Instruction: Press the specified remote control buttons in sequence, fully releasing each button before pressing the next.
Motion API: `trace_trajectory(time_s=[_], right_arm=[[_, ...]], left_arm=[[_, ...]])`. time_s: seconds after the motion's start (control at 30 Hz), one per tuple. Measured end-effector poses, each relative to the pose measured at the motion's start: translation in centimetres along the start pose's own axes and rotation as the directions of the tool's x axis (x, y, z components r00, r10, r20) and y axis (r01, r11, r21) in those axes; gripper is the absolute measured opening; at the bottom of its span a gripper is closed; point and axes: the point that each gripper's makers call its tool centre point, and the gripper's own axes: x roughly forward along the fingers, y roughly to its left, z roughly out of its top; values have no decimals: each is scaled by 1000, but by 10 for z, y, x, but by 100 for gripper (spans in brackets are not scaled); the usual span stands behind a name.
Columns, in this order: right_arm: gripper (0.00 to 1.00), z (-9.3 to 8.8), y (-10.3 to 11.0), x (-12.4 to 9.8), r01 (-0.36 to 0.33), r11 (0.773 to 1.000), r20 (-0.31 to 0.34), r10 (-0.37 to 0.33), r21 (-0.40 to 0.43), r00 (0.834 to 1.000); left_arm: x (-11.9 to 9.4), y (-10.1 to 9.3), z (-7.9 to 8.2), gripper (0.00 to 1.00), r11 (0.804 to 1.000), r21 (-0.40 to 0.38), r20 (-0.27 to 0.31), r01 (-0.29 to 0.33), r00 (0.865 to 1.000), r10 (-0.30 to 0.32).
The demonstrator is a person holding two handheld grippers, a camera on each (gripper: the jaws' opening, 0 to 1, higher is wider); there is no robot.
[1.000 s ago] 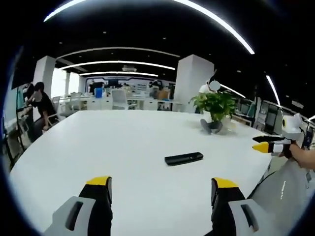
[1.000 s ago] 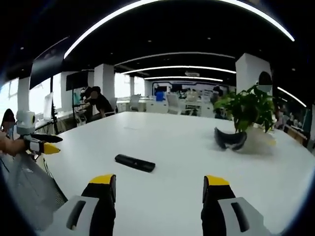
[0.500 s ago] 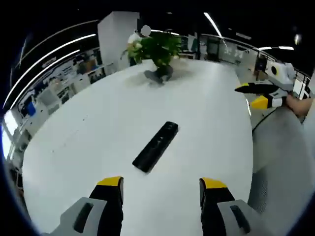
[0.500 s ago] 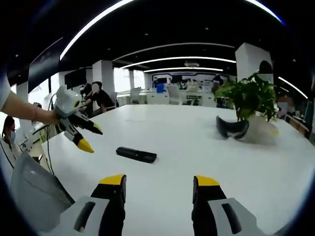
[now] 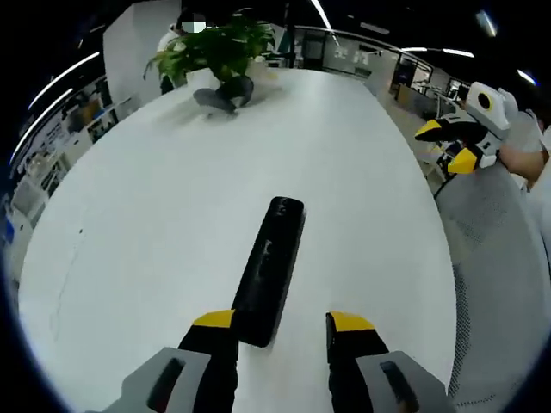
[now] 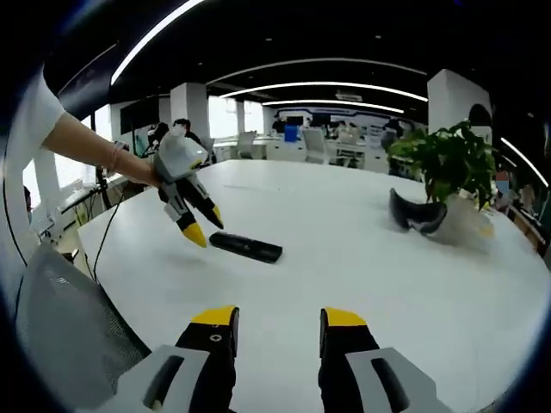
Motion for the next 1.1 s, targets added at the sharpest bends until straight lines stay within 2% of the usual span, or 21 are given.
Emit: trace_trajectory(time_s=[0.03, 0.07, 0.13, 0.23, 0.3, 0.37, 0.4, 0.47, 0.5, 0.53, 0.57, 0.6, 0.63, 0.67, 0.7, 0.87, 1.03, 1.1], right_arm=[[34, -1, 0, 0, 2, 1000, -5, -2, -6, 1000], [34, -1, -1, 0, 2, 1000, -7, -2, -5, 1000], [34, -1, -2, 0, 3, 1000, -7, -3, 0, 1000], [33, 0, -3, -1, 7, 1000, -1, -7, 10, 1000], [33, -1, -4, -1, 11, 1000, -3, -11, 10, 1000], [32, -2, -4, -1, 12, 1000, -8, -12, 10, 1000], [32, -2, -4, -1, 13, 1000, -11, -12, 7, 1000], [32, -3, -4, -1, 11, 1000, -14, -11, 5, 1000], [31, -3, -3, -1, 9, 1000, -14, -9, 3, 1000], [31, -3, -3, -1, 6, 1000, -16, -6, 3, 1000], [30, -4, -2, -1, 4, 1000, -19, -3, 2, 1000], [29, -4, -2, -1, 2, 1000, -22, -2, -1, 1000], [29, -5, -1, 0, 0, 1000, -28, 0, -5, 1000], [29, -6, -1, 0, 0, 1000, -36, 0, -10, 999], [28, -7, -1, 0, 0, 1000, -39, -1, -12, 999], [27, -8, 0, 0, -3, 1000, -45, 2, -14, 999], [24, -8, 0, 0, -2, 1000, -51, 1, -21, 999], [22, -8, -1, -1, -1, 1000, -49, 0, -16, 999]], left_arm=[[1, 3, 0, 31, 1000, -11, -9, 1, 1000, -1], [3, 8, 2, 31, 1000, -2, -11, -14, 1000, 14], [5, 18, 2, 35, 999, 25, -22, -44, 999, 44], [10, 24, 5, 38, 999, 24, -30, -38, 999, 39], [14, 21, 3, 38, 999, 44, -56, -17, 998, 20], [18, 19, -2, 38, 995, 102, -98, -10, 995, 20], [18, 21, 1, 36, 983, 185, -90, -18, 995, 36], [16, 22, -1, 33, 971, 238, -109, -22, 993, 49], [17, 17, -2, 31, 979, 203, -108, -8, 994, 30], [17, 17, -2, 31, 977, 215, -111, -17, 993, 41], [18, 13, -1, 28, 945, 325, -124, 24, 992, 17], [19, 8, 0, 25, 919, 391, -129, 55, 992, -5], [18, 8, -1, 25, 909, 416, -134, 31, 991, 27], [20, 6, 1, 24, 884, 464, -139, 54, 990, 13], [19, 6, -1, 24, 914, 403, -164, 42, 986, 27], [19, 7, -2, 23, 922, 384, -183, 39, 983, 34], [18, 4, -4, 23, 950, 313, -172, 11, 984, 46], [18, 3, -4, 23, 952, 307, -163, 3, 985, 50]])
